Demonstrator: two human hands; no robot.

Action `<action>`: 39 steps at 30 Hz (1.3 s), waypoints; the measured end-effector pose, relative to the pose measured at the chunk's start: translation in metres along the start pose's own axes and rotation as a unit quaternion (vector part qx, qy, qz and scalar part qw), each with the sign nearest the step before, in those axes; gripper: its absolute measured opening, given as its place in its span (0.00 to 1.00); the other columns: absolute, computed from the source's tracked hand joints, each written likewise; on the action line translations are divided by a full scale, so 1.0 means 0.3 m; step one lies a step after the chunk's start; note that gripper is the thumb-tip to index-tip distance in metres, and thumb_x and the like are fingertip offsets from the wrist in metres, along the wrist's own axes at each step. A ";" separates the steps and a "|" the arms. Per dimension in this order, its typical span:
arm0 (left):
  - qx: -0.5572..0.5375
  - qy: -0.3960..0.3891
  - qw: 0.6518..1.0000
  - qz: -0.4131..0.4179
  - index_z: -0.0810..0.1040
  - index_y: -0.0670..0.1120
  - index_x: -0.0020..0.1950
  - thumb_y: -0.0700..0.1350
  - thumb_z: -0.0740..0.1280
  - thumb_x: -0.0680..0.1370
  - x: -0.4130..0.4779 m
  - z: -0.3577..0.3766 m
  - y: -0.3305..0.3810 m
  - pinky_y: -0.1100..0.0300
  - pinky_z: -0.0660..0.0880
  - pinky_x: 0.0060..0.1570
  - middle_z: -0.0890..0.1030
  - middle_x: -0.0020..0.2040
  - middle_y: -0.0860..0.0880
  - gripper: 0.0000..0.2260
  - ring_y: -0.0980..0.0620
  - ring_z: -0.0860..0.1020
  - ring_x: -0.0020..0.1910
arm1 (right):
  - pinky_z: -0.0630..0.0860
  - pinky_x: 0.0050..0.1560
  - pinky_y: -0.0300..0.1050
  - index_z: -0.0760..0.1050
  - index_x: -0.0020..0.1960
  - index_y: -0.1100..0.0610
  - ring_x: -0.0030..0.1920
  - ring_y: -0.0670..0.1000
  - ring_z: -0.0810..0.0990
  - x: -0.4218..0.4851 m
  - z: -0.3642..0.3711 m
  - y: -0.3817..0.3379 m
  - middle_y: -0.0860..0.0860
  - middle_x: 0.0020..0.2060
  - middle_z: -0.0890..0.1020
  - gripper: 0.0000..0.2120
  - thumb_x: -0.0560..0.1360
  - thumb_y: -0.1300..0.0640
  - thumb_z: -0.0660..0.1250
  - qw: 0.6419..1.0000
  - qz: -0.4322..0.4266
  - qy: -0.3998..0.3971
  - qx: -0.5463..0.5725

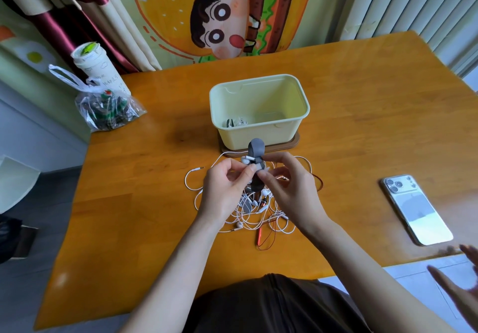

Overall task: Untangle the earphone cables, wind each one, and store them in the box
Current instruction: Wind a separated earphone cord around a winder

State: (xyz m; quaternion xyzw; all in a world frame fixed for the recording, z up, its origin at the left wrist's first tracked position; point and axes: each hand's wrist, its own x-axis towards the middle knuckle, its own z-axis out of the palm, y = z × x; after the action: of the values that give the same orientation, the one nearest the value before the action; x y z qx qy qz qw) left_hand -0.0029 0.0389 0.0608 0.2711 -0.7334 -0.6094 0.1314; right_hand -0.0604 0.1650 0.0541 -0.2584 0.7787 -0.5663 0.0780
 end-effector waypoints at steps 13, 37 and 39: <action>-0.200 -0.066 0.972 -0.108 0.78 0.44 0.53 0.48 0.71 0.68 0.007 -0.005 0.013 0.51 0.77 0.51 0.83 0.47 0.46 0.16 0.51 0.81 0.47 | 0.70 0.35 0.27 0.74 0.47 0.53 0.39 0.44 0.81 -0.005 0.012 -0.025 0.48 0.45 0.82 0.05 0.74 0.57 0.70 0.998 0.011 0.059 0.017; -0.266 0.017 0.948 -0.173 0.78 0.40 0.55 0.46 0.70 0.71 0.002 -0.100 -0.087 0.55 0.80 0.43 0.83 0.46 0.43 0.16 0.48 0.82 0.43 | 0.75 0.36 0.39 0.75 0.44 0.61 0.36 0.49 0.79 0.082 0.128 0.011 0.51 0.38 0.81 0.06 0.74 0.59 0.70 0.979 -0.134 -0.070 -0.135; -0.272 0.025 0.945 -0.180 0.78 0.39 0.54 0.43 0.68 0.75 0.003 -0.108 -0.094 0.55 0.81 0.41 0.83 0.46 0.43 0.11 0.49 0.83 0.43 | 0.78 0.37 0.43 0.76 0.44 0.62 0.37 0.51 0.80 0.082 0.141 0.018 0.53 0.39 0.81 0.05 0.73 0.61 0.70 0.979 -0.131 -0.085 -0.131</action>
State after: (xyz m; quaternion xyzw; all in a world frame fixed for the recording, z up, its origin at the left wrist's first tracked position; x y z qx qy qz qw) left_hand 0.0201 0.0087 0.0408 0.3679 -0.4755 -0.7919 0.1067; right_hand -0.0656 0.1186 0.0388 -0.4133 0.7961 -0.4408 0.0342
